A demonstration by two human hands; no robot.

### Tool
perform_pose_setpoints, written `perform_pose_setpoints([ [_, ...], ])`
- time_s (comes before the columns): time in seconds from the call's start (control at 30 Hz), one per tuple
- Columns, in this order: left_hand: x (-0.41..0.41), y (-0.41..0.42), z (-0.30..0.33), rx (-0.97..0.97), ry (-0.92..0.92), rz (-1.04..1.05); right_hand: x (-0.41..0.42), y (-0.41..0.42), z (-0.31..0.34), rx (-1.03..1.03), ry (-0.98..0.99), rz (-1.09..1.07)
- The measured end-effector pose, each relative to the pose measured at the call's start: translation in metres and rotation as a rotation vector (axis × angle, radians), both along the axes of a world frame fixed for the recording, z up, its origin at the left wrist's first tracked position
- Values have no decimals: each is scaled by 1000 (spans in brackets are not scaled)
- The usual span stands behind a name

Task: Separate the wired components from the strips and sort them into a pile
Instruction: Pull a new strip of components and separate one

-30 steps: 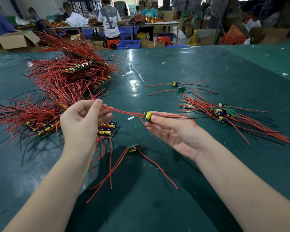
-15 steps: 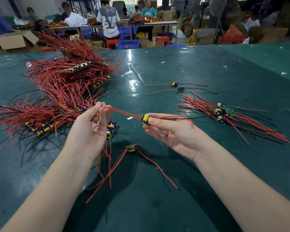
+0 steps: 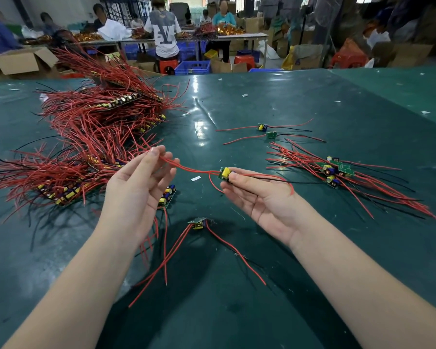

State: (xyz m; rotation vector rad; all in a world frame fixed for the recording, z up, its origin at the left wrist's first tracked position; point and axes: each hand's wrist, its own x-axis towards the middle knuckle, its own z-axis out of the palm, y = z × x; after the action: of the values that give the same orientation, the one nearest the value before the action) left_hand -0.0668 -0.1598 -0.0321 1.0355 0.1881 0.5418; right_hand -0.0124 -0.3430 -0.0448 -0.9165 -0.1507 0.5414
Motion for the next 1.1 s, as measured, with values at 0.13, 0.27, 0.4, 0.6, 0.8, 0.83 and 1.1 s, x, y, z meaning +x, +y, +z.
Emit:
perform_pose_setpoints([
  [0.13,0,2,1,-27,28,-8,0,1,-1,10,33,-12],
  [0.27,0,3,1,-16,28,-60,1,0,-1,6,45,-20],
  [0.4,1,1,0,24,57,-110,0,0,-2,-2,27,-22],
  [0.6,-1,-5,-2,63,81,-137,-1,0,-3,-1,4,-13],
  [0.8,-2,-8,-2,108,75,-160,-4,3,-3,-5,42,32],
  [0.83,-2,-9,-2,120,78,-168,-5,4,-2,-3,46,40],
  [1.1,-2,-11,-3,141,44,-120,-9,4,1,-1,64,83],
])
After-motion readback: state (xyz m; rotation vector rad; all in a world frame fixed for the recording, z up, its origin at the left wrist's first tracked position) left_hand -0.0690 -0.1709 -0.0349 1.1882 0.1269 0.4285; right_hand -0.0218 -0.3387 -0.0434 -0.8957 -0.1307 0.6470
